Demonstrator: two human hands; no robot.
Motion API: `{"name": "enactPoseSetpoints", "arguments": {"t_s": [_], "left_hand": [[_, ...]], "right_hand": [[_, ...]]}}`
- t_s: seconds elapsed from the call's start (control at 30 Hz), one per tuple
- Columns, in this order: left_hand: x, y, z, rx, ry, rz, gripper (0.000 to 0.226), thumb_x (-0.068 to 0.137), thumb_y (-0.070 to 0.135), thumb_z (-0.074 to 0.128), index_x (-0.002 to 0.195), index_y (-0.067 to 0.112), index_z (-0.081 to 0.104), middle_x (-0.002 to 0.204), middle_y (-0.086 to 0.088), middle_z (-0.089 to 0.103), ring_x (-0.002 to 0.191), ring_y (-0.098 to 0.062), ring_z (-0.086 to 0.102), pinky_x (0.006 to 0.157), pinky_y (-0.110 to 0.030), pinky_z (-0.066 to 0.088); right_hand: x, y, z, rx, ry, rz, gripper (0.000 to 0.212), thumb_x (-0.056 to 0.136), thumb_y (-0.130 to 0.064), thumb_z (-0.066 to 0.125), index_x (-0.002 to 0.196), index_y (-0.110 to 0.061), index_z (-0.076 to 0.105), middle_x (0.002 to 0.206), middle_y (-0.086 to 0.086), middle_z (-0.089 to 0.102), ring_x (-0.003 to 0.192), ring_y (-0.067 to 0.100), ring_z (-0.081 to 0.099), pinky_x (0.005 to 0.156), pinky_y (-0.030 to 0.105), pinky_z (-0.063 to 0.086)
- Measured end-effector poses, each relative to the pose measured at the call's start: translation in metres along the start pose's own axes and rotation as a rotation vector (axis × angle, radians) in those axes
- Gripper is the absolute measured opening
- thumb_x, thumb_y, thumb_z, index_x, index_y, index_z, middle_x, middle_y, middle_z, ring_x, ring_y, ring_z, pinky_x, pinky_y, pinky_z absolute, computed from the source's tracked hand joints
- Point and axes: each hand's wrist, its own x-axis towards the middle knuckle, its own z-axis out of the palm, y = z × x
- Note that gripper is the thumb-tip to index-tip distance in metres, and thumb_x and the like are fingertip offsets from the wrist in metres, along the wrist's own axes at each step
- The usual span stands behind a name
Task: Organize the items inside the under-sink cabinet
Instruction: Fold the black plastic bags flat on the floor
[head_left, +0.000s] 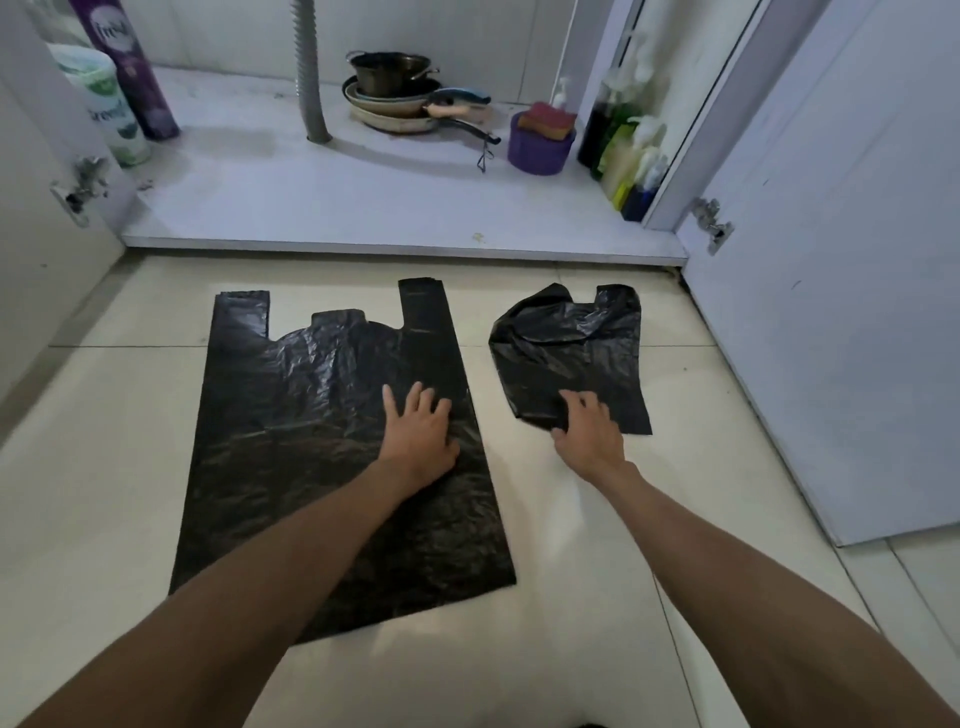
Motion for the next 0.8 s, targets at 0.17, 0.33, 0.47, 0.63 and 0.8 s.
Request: {"name": "enactPoseSetpoints", "arguments": {"t_s": [0.17,0.33,0.47,0.63,0.8], "left_hand": [[0.042,0.072,-0.008,-0.027,-0.014,0.179,0.059,0.093,0.04,0.05,0.146,0.02,0.031,0.153,-0.007,0.027,0.145,-0.026,0.016,0.116,-0.059,0.001],[0.064,0.106,-0.003,0.026,-0.059,0.22,0.046,0.09,0.031,0.054,0.135,0.023,0.046,0.137,-0.003,0.047,0.128,-0.025,0.044,0.114,-0.05,0.018],[0.074,0.109,-0.006,-0.035,0.12,0.123,0.026,0.091,0.015,0.046,0.106,0.025,0.065,0.108,0.001,0.068,0.101,-0.022,0.062,0.089,-0.035,0.036],[0.082,0.105,-0.03,-0.288,0.235,0.066,0.024,0.093,0.023,0.048,0.097,0.023,0.072,0.092,0.0,0.071,0.085,-0.025,0.065,0.067,-0.031,0.043],[0.08,0.1,-0.067,-0.453,0.366,0.015,0.026,0.099,0.023,0.044,0.09,0.018,0.067,0.081,0.001,0.065,0.072,-0.022,0.055,0.06,-0.031,0.038]], "right_hand": [[0.009,0.006,0.002,0.035,0.094,-0.001,0.034,0.092,-0.023,0.058,0.125,-0.019,0.058,0.127,0.006,0.055,0.114,0.029,0.054,0.091,0.038,0.044],[0.01,0.015,-0.009,0.104,0.103,-0.041,0.007,0.084,-0.029,0.064,0.087,-0.023,0.067,0.092,-0.001,0.069,0.089,0.025,0.064,0.071,0.033,0.045],[0.011,0.023,-0.023,0.198,0.063,-0.053,0.027,0.076,-0.038,0.075,0.069,-0.018,0.059,0.068,-0.004,0.063,0.072,0.022,0.061,0.061,0.032,0.041],[0.021,0.03,-0.049,0.157,0.013,-0.091,0.052,0.069,-0.041,0.082,0.108,-0.023,0.053,0.108,0.0,0.055,0.098,0.021,0.053,0.08,0.037,0.045],[0.022,0.045,-0.067,0.11,0.164,0.037,0.032,0.087,-0.016,0.057,0.119,-0.021,0.06,0.11,0.007,0.067,0.105,0.032,0.06,0.088,0.04,0.045]]}}
